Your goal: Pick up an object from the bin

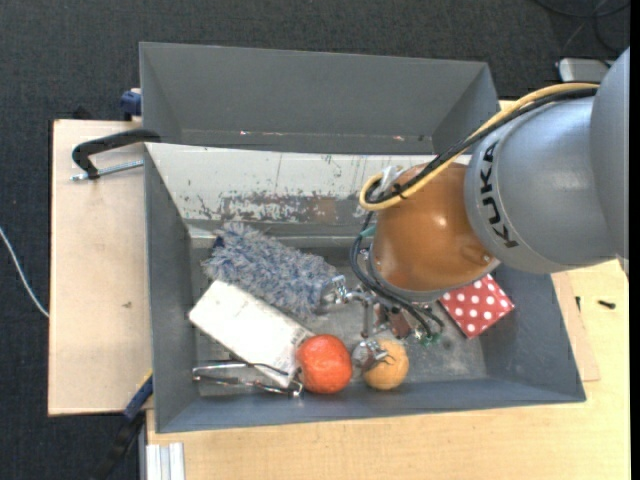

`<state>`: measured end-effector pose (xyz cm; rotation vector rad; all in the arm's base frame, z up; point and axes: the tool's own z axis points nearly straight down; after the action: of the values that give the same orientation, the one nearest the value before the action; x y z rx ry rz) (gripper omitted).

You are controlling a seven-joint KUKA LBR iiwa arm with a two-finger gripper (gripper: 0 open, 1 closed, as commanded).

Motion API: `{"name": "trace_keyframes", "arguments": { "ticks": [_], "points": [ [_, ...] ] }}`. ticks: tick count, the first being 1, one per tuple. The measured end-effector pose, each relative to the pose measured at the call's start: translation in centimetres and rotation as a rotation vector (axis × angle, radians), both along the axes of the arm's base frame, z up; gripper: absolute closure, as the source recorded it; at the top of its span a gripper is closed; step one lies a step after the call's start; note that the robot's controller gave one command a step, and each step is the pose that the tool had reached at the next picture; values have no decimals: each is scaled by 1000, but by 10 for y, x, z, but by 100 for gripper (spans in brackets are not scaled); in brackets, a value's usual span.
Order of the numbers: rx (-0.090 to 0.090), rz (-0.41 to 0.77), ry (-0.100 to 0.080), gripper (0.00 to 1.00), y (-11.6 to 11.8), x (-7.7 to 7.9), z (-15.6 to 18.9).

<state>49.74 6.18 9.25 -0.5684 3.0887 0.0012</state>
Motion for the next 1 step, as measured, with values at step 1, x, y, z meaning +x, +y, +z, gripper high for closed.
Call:
{"name": "trace_keyframes", "arguments": {
  "ticks": [1],
  "points": [
    [0,0,0,0,0,0,0]
  ]
}}
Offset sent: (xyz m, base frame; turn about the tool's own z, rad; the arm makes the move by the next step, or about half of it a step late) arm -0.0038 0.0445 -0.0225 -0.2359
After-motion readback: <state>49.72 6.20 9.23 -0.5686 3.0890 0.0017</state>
